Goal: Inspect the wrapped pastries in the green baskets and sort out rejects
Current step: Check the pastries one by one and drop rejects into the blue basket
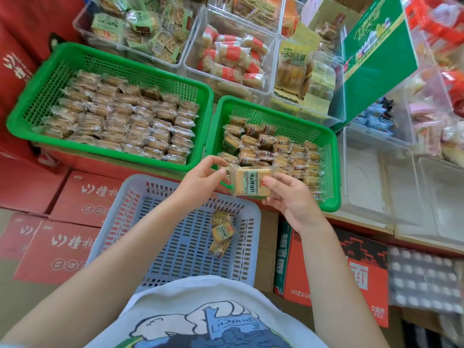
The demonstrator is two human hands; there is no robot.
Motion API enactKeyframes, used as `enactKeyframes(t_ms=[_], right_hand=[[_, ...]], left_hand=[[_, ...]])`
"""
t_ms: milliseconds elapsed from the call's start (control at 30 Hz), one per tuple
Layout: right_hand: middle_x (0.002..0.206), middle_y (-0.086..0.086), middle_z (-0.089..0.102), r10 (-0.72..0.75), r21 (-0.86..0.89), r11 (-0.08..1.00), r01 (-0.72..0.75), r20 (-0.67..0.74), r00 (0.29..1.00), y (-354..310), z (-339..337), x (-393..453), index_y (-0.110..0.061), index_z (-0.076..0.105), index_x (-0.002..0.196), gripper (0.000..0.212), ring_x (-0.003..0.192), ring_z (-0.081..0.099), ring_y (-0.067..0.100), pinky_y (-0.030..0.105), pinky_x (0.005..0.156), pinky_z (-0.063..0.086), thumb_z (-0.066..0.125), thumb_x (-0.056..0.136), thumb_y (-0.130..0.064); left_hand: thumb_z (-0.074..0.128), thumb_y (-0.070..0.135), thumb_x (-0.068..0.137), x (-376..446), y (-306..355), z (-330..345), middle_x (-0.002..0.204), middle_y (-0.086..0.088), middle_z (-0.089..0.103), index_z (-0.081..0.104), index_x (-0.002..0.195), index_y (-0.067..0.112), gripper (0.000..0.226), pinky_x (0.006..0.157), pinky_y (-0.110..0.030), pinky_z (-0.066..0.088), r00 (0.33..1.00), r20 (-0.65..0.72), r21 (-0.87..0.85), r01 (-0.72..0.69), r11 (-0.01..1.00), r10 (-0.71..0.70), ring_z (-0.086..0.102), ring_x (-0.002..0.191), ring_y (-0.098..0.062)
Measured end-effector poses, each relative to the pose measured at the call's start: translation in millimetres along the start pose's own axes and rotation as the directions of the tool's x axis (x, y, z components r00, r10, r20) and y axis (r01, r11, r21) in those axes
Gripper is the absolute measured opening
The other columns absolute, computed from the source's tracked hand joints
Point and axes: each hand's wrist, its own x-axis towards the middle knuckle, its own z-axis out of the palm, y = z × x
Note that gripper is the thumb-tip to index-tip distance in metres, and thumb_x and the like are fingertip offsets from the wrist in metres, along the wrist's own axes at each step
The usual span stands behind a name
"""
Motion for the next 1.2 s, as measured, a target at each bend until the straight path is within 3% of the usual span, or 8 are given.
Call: enactKeyframes(t_ms=[133, 333, 467, 600, 767, 967, 1100, 1200], right_hand=[[0.100, 0.003, 0.072, -0.147, -0.164, 0.981, 0.108, -0.245, 0.958, -8, -5, 36, -0.014, 0.068, 0.112, 0.024, 0.076, 0.064, 0.015, 0.031, 0.074, 0.058, 0.074, 0.089, -0.018], [0.102, -0.003, 0.065, -0.325, -0.454, 0.872, 0.182, -0.259, 0.910, -22, 16, 110, -0.024, 0.063, 0.110, 0.026, 0.087, 0.063, 0.012, 0.025, 0.076, 0.055, 0.076, 0.087, -0.021], [0.115, -0.003, 0.057, -0.399, -0.708, 0.678, 0.198, -0.128, 0.908, -11, 34, 155, -0.020, 0.065, 0.113, 0.025, 0.103, 0.055, 0.015, 0.026, 0.086, 0.044, 0.073, 0.090, -0.018], [0.118, 0.005, 0.062, -0.423, -0.894, 0.389, 0.223, 0.042, 0.905, -1, 42, 178, -0.015, 0.056, 0.124, 0.033, 0.102, 0.059, 0.023, 0.030, 0.078, 0.043, 0.066, 0.094, -0.014], [0.107, 0.013, 0.060, -0.425, -0.943, 0.081, 0.323, 0.261, 0.867, 13, 48, 194, -0.007, 0.054, 0.114, 0.025, 0.100, 0.058, 0.034, 0.041, 0.078, 0.046, 0.061, 0.090, -0.001], [0.137, 0.017, 0.051, -0.336, -0.964, 0.006, 0.266, 0.248, 0.909, 27, 44, 200, -0.010, 0.061, 0.131, 0.037, 0.128, 0.044, 0.036, 0.051, 0.102, 0.042, 0.054, 0.095, -0.006], [0.115, 0.017, 0.058, -0.444, -0.951, 0.031, 0.308, 0.263, 0.856, 30, 41, 190, -0.003, 0.064, 0.113, 0.021, 0.111, 0.053, 0.035, 0.050, 0.087, 0.049, 0.060, 0.093, -0.008], [0.106, 0.011, 0.061, -0.377, -0.949, 0.028, 0.313, 0.279, 0.883, 34, 46, 184, -0.005, 0.062, 0.107, 0.017, 0.105, 0.054, 0.029, 0.038, 0.079, 0.046, 0.063, 0.095, -0.018]], left_hand=[[0.053, 0.028, 0.103, 36, -30, -8, 0.161, 0.000, 0.031, 0.042, 0.149, 0.022, 0.048, 0.121, -0.044, 0.024, 0.991, -0.124, 0.424, 0.011, 0.906, 0.046, 0.027, 0.149, -0.020], [0.041, 0.055, 0.102, 73, -72, -12, 0.168, 0.005, -0.007, 0.004, 0.161, 0.026, 0.076, 0.124, -0.044, -0.008, 0.998, -0.051, 0.832, 0.016, 0.554, 0.047, -0.010, 0.155, -0.018], [0.022, 0.062, 0.102, 75, -87, -17, 0.166, 0.008, -0.017, -0.011, 0.159, 0.028, 0.074, 0.120, -0.037, -0.016, 0.994, -0.008, 0.877, -0.044, 0.478, 0.106, -0.021, 0.152, -0.015], [0.000, 0.069, 0.094, 77, -97, -17, 0.164, 0.009, -0.023, -0.024, 0.152, 0.031, 0.073, 0.116, -0.032, -0.024, 0.991, 0.001, 0.905, -0.057, 0.422, 0.132, -0.027, 0.149, -0.015], [0.002, 0.066, 0.097, 79, -105, -17, 0.165, 0.006, -0.020, -0.022, 0.153, 0.028, 0.072, 0.117, -0.034, -0.024, 0.985, -0.012, 0.922, -0.055, 0.383, 0.172, -0.024, 0.151, -0.019], [0.003, 0.065, 0.098, 79, -108, -15, 0.166, 0.006, -0.015, -0.017, 0.156, 0.027, 0.072, 0.118, -0.034, -0.023, 0.974, -0.030, 0.931, -0.055, 0.362, 0.224, -0.018, 0.153, -0.018], [0.003, 0.064, 0.098, 79, -110, -13, 0.167, 0.005, -0.012, -0.014, 0.157, 0.026, 0.072, 0.119, -0.035, -0.022, 0.970, -0.043, 0.935, -0.045, 0.352, 0.239, -0.015, 0.154, -0.019], [0.003, 0.064, 0.098, 79, -110, -12, 0.166, 0.006, -0.015, -0.015, 0.157, 0.026, 0.072, 0.119, -0.035, -0.022, 0.970, -0.048, 0.934, -0.041, 0.355, 0.240, -0.016, 0.153, -0.018]])
